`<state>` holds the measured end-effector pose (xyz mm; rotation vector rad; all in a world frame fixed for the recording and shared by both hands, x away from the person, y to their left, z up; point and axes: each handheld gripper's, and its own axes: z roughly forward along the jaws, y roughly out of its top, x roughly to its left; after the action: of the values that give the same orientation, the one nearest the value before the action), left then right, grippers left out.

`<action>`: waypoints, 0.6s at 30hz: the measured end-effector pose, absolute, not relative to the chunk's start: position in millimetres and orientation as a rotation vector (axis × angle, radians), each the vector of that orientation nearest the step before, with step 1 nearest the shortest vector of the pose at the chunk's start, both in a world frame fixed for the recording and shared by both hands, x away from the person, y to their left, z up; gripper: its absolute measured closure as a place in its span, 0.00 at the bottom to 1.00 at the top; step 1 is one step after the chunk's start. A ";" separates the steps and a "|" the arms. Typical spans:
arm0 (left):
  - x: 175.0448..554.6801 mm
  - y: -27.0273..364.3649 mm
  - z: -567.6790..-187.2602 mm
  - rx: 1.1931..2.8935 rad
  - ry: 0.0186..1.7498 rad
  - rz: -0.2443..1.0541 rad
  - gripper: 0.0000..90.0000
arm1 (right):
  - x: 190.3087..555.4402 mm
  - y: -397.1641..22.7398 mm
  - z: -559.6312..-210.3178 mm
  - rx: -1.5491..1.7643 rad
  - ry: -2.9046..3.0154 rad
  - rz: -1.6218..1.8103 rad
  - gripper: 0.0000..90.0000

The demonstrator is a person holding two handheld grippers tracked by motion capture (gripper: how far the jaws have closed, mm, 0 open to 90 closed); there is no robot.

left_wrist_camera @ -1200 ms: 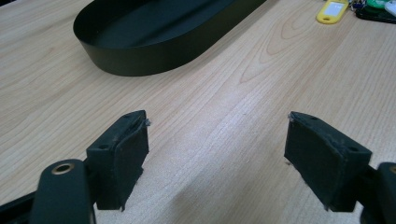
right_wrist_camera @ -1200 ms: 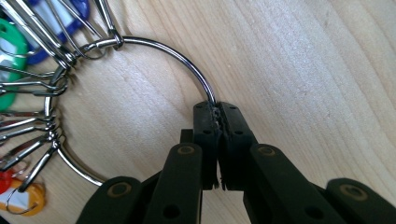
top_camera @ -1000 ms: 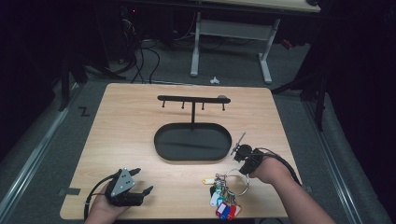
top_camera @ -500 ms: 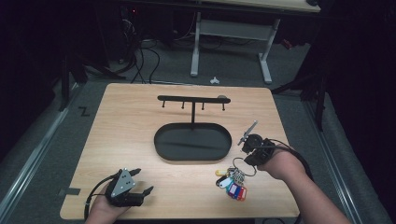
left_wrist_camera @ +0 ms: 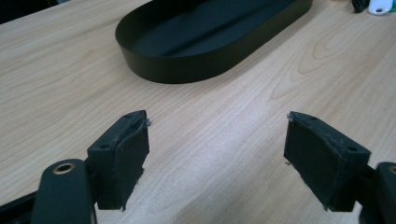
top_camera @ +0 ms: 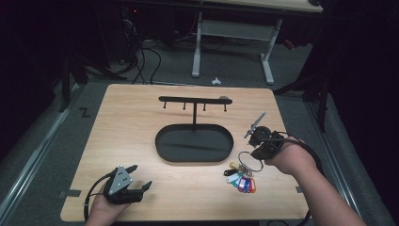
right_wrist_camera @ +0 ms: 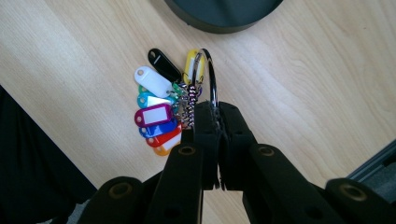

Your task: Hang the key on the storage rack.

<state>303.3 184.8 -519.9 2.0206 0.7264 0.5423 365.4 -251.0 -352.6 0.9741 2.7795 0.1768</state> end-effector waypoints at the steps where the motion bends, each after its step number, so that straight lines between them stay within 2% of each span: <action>1: 304.8 184.8 -520.2 2.016 0.732 0.531 0.25 | 365.7 -250.6 -349.7 0.975 2.775 0.172 0.97; 18: 301.2 185.4 -521.8 2.032 0.719 0.523 0.25 | 370.5 -242.9 -317.4 0.949 2.752 0.151 0.97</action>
<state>301.2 185.4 -521.8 2.0322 0.7194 0.5229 370.5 -242.9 -317.4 0.9491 2.7521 0.1511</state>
